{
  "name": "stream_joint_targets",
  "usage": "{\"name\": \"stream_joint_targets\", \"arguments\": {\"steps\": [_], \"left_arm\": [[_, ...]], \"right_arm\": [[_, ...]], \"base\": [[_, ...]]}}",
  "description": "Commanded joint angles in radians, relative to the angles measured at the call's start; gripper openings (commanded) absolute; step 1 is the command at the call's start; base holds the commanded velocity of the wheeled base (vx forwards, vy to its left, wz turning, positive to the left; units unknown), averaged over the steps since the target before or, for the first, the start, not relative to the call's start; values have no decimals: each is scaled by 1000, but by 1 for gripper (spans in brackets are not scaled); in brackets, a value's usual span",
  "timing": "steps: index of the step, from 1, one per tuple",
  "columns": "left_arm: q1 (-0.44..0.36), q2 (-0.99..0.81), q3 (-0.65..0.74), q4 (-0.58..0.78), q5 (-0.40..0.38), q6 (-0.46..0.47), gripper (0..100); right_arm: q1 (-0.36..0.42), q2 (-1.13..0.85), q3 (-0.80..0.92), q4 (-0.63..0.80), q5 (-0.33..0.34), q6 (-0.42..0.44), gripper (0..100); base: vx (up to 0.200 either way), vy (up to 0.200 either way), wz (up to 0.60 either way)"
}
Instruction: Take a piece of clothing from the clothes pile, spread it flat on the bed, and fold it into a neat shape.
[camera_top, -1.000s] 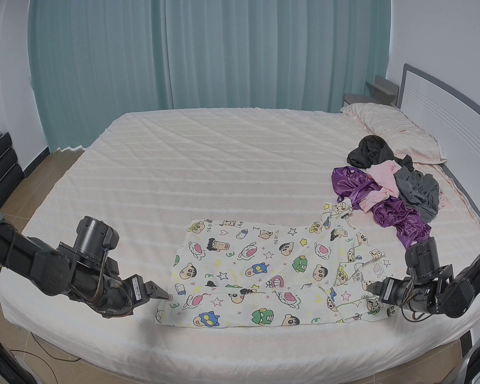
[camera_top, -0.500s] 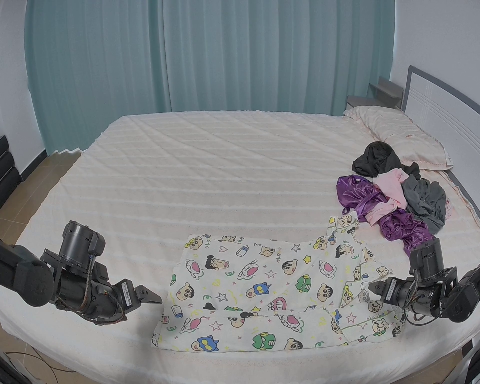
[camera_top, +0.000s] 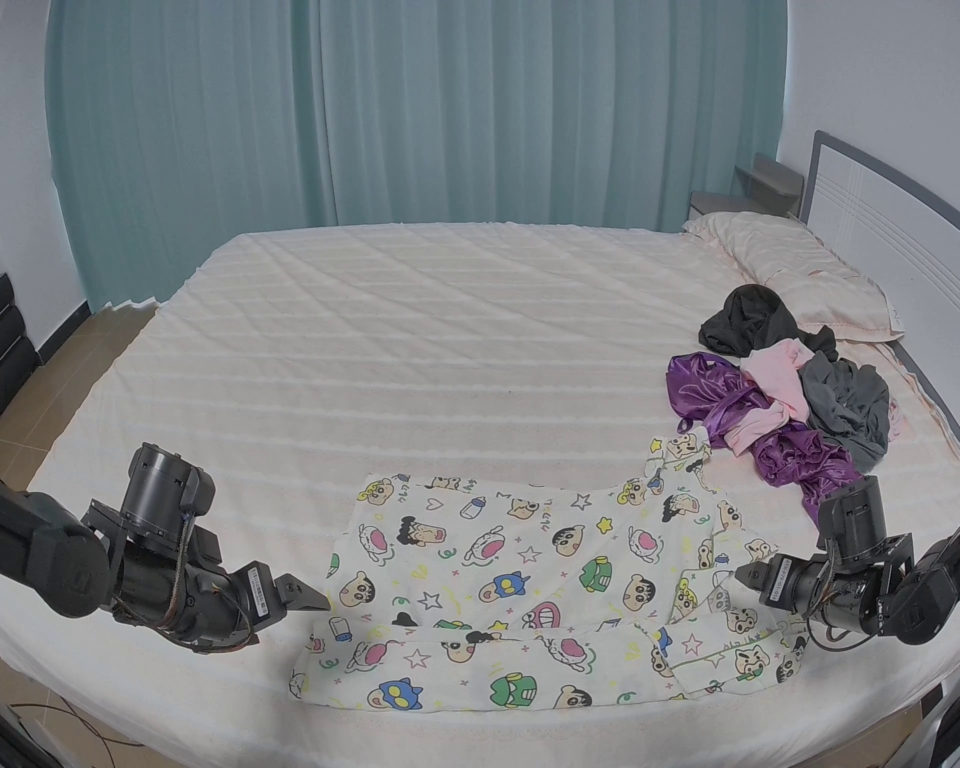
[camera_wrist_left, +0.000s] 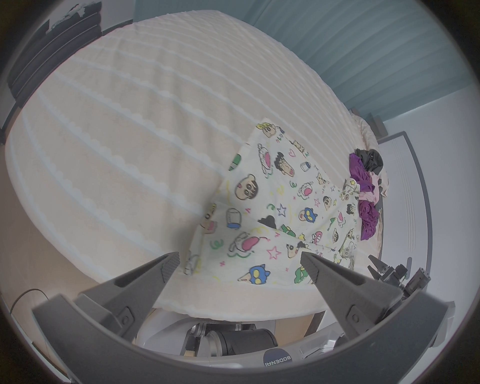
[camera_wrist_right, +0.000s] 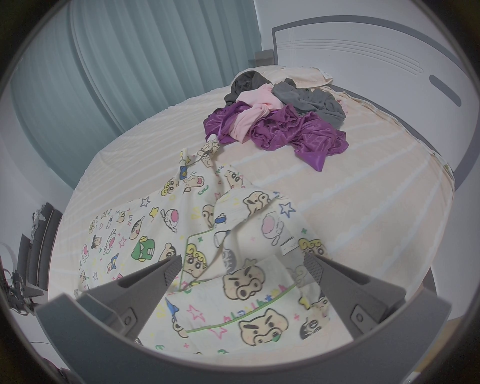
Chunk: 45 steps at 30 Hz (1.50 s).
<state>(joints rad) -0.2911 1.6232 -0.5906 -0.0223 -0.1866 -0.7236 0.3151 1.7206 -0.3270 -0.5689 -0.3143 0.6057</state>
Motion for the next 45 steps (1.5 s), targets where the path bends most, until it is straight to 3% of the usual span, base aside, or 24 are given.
{"name": "stream_joint_targets", "arguments": {"steps": [1,12,18,21,28,37,41,45], "left_arm": [[-10,3,2,-1,1,0,100],[-26,4,-14,-28,12,-48,100],[0,57,-67,-137,87,-45,100],[12,175,-172,-163,142,-39,100],[61,350,-406,-74,139,44,100],[125,636,-712,-67,133,171,100],[132,704,-818,-30,99,190,100],[141,742,-922,36,16,184,100]], "right_arm": [[-1,4,-1,0,0,0,100],[-1,4,-3,0,4,0,100],[-1,4,0,0,7,0,100],[1,7,8,0,7,2,100],[-1,-10,51,0,9,54,100],[1,-10,63,0,30,83,100],[5,-12,72,0,29,85,100],[15,-12,74,0,24,85,100]], "base": [[0,0,0],[0,0,0],[0,0,0],[0,0,0],[0,0,0],[0,0,0],[0,0,0],[0,0,0]]}}
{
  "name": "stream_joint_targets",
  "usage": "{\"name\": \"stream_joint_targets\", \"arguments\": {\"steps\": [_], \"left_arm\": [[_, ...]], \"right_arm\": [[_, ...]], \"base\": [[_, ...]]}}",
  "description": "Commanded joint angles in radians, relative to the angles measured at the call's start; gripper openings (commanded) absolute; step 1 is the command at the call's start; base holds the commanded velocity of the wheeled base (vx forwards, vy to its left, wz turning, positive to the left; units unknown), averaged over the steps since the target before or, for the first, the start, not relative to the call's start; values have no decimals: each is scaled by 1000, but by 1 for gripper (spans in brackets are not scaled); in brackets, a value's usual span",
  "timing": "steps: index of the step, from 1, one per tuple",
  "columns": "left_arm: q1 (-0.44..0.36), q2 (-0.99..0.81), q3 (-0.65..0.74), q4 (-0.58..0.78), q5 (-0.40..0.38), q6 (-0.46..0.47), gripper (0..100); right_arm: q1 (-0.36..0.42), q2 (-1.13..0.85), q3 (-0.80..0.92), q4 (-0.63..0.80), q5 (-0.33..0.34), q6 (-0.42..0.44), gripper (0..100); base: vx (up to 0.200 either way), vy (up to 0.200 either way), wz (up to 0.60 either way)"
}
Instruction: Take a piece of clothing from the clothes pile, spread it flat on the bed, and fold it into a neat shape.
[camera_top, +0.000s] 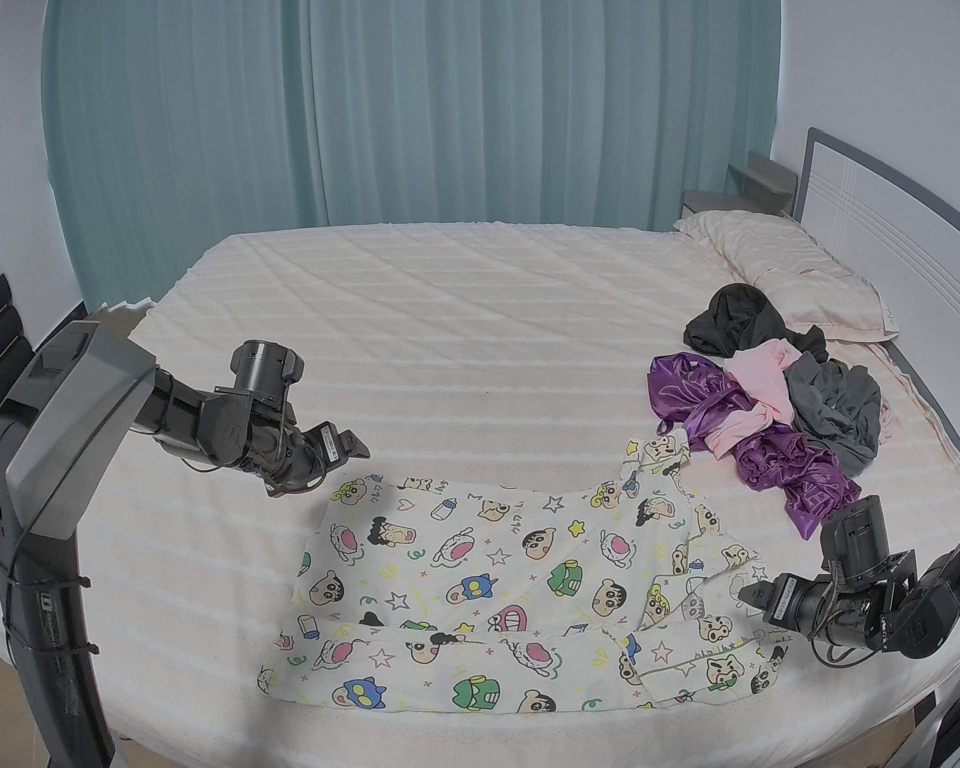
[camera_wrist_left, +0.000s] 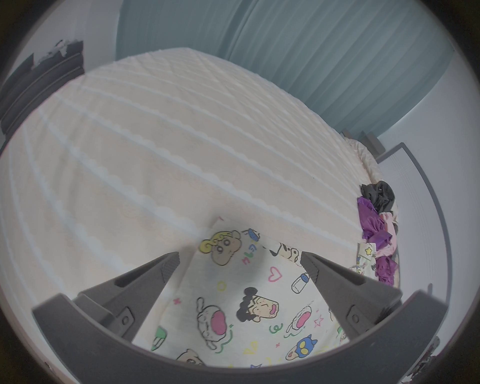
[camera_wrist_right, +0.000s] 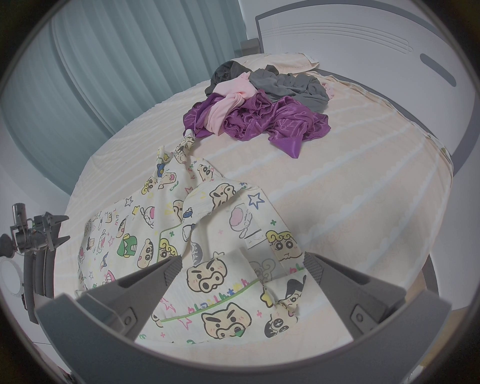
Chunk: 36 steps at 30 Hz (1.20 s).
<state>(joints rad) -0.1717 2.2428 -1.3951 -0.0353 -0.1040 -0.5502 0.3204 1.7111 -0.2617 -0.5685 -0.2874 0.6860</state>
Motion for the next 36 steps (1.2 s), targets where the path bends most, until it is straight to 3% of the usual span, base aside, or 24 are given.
{"name": "stream_joint_targets", "arguments": {"steps": [1,14,22,23,33,36], "left_arm": [[23,129,-127,57,-88,9,100],[20,274,-260,55,-91,16,100],[1,284,-274,60,-100,6,100],[1,284,-274,61,-97,3,0],[14,238,-268,66,-88,-89,0],[14,202,-268,69,-65,-114,0]], "right_arm": [[11,-4,7,-1,-4,3,100],[16,-2,9,-1,-2,4,100],[42,13,-7,-1,5,6,100],[43,13,-13,-1,5,4,100],[26,13,-88,-1,16,0,100],[-1,19,-182,13,63,-9,100]], "base": [[0,0,0],[0,0,0],[0,0,0],[0,0,0],[0,0,0],[0,0,0]]}}
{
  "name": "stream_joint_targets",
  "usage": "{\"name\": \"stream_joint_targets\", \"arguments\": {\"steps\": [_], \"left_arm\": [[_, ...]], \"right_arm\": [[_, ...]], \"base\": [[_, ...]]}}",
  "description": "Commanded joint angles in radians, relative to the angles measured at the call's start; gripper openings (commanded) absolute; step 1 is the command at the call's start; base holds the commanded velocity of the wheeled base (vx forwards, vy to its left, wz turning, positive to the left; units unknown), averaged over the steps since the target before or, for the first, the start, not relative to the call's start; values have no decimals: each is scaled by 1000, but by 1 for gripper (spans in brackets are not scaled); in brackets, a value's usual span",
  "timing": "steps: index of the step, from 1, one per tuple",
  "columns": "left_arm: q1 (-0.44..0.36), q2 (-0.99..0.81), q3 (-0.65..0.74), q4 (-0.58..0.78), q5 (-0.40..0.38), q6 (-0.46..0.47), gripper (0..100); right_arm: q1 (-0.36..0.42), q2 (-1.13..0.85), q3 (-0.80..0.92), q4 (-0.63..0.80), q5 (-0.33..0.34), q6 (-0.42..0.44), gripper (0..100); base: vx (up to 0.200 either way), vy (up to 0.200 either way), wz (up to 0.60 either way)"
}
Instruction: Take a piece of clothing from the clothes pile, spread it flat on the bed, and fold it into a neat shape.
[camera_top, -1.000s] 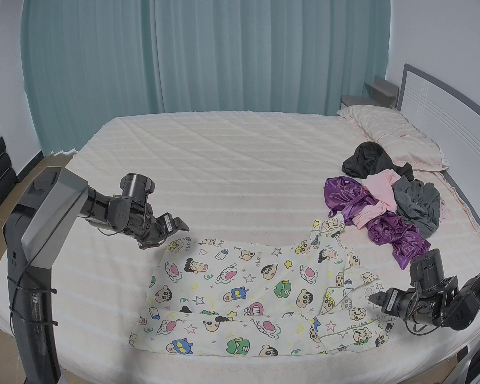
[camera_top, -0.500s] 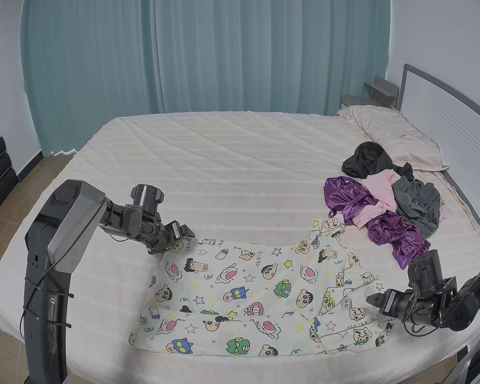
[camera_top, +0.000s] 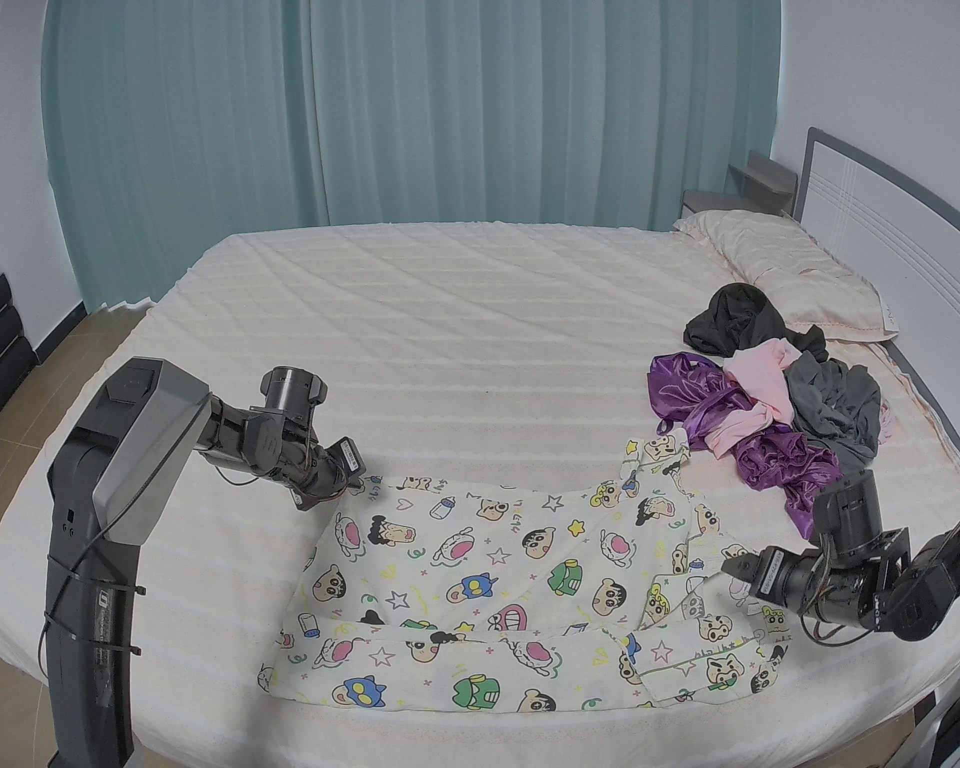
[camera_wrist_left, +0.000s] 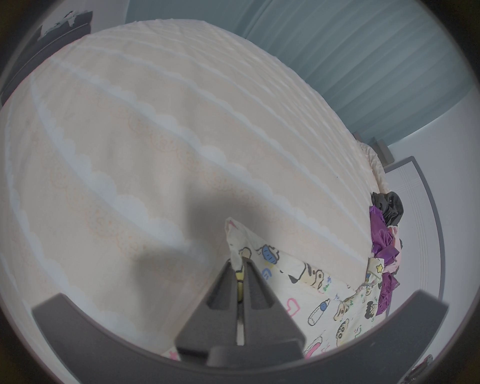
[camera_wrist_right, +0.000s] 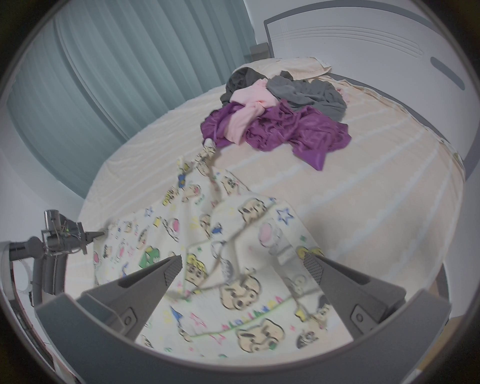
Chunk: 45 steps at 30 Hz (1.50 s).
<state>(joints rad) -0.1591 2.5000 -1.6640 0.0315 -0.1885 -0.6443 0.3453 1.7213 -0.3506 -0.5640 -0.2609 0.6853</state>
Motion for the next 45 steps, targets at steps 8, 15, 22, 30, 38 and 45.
{"name": "stream_joint_targets", "arguments": {"steps": [8,15,22,30,38,45], "left_arm": [[0,-113,23,2,87,-64,0],[1,-138,33,2,170,-71,0],[1,-151,61,5,185,-84,0],[16,-184,106,4,199,-121,0],[30,-204,156,4,201,-121,0],[33,-202,168,4,201,-123,0]], "right_arm": [[-104,245,-413,35,81,-20,100],[-175,426,-694,194,147,-32,100],[-204,578,-896,317,163,-38,100],[-204,664,-987,349,163,-82,100],[-218,676,-970,339,183,-150,100],[-216,676,-970,334,256,-158,100]], "base": [[0,0,0],[0,0,0],[0,0,0],[0,0,0],[0,0,0],[0,0,0]]}}
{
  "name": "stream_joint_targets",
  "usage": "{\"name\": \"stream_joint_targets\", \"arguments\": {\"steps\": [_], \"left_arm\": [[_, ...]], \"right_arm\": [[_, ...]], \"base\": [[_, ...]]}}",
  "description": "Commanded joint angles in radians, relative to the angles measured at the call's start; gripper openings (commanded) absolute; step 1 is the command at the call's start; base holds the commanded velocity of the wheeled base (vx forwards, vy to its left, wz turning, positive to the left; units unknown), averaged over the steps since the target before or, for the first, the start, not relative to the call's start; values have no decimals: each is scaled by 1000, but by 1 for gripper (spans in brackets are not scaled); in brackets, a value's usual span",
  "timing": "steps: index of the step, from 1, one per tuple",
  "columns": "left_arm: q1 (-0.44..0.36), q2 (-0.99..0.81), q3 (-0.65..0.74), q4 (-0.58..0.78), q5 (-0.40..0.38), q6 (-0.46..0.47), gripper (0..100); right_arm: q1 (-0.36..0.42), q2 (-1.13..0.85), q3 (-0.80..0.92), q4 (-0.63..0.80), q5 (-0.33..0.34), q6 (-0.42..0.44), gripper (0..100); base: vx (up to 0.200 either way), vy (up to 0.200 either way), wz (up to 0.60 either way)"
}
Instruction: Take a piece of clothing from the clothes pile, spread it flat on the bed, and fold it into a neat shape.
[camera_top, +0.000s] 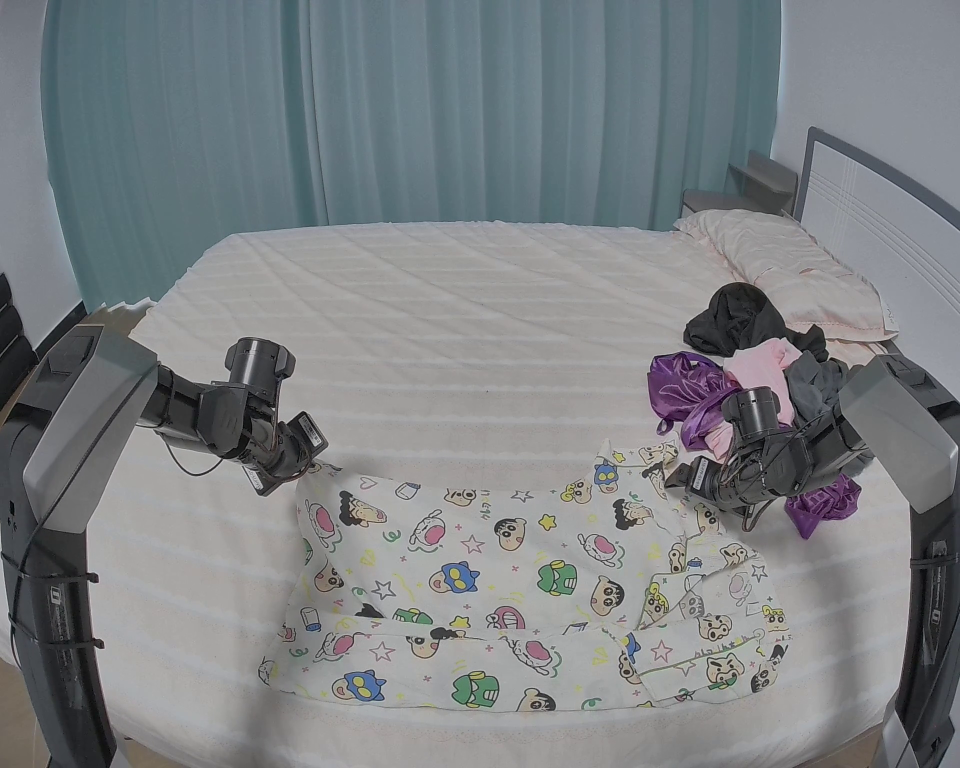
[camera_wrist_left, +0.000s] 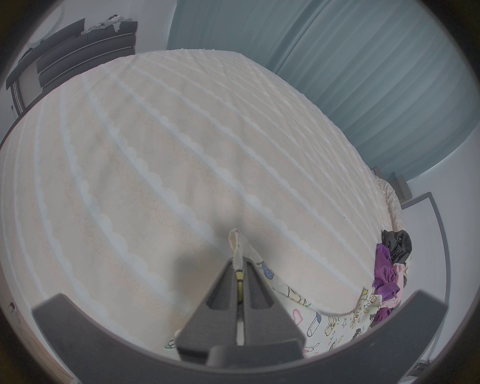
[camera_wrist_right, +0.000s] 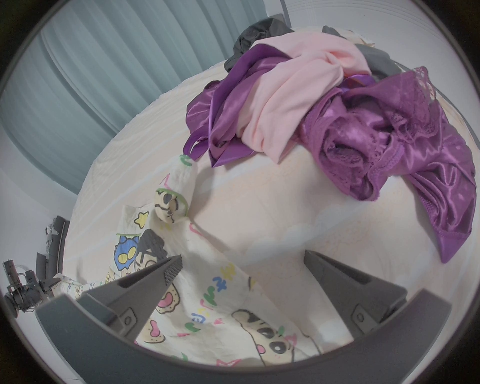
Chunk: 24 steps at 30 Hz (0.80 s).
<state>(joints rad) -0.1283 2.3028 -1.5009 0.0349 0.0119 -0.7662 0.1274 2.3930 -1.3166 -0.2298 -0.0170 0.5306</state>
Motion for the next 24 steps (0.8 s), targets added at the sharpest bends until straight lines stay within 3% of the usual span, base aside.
{"name": "stream_joint_targets", "arguments": {"steps": [1,4,5,15,24], "left_arm": [[4,-3,5,0,0,-1,0],[6,-2,5,0,0,-1,0],[6,-2,5,0,0,-1,0],[6,0,16,0,5,1,0],[3,3,28,0,36,4,0]], "right_arm": [[3,5,-7,0,17,-4,100],[6,11,-7,-6,45,-12,100],[6,11,-7,-8,51,-14,0],[-20,5,17,-8,62,-1,0],[-55,-132,169,-48,89,0,0]], "base": [[0,0,0],[0,0,0],[0,0,0],[0,0,0],[0,0,0]]}}
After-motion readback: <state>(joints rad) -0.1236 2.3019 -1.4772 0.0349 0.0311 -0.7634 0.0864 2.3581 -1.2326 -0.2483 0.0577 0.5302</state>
